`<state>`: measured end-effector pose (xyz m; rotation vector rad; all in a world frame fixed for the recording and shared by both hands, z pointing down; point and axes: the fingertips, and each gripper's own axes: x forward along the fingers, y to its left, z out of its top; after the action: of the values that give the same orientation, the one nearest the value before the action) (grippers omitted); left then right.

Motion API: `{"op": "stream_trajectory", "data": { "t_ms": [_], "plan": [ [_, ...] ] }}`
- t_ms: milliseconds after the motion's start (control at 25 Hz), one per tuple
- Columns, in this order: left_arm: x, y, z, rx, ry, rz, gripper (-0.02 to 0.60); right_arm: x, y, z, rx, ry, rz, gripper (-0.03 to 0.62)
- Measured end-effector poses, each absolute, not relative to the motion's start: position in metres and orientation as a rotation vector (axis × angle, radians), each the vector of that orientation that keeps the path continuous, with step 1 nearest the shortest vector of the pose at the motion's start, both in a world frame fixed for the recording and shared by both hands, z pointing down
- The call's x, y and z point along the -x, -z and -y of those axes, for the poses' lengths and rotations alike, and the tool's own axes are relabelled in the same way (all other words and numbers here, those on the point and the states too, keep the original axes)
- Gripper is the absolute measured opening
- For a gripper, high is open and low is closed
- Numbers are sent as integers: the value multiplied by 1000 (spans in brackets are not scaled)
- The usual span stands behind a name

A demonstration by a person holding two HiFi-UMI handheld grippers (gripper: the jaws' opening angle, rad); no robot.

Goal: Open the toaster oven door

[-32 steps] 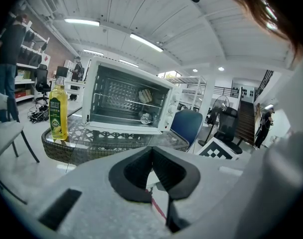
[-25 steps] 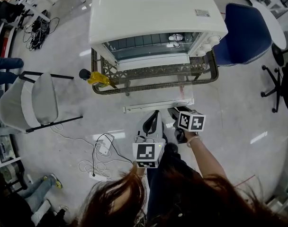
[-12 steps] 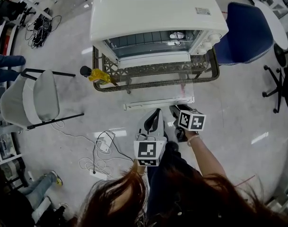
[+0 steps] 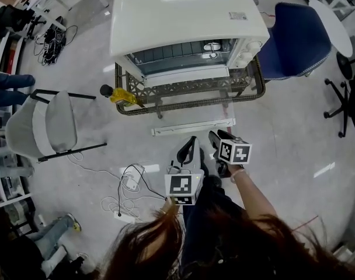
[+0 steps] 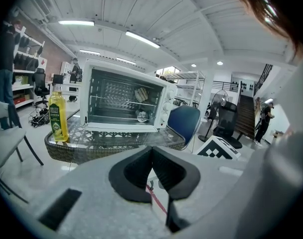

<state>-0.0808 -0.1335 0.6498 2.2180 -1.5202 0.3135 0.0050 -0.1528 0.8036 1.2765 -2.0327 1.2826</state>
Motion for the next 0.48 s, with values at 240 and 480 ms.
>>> {"op": "stream_trajectory", "data": {
  "t_ms": [240,480],
  "plan": [
    [77,-643,123,-2216,-350,1525,15,-8,-789,141,-1268,-1259,2050,137],
    [75,-631,115,-2226,-366,1545,15,-12,-770,136,-1277,-1194,2069,109]
  ]
}}
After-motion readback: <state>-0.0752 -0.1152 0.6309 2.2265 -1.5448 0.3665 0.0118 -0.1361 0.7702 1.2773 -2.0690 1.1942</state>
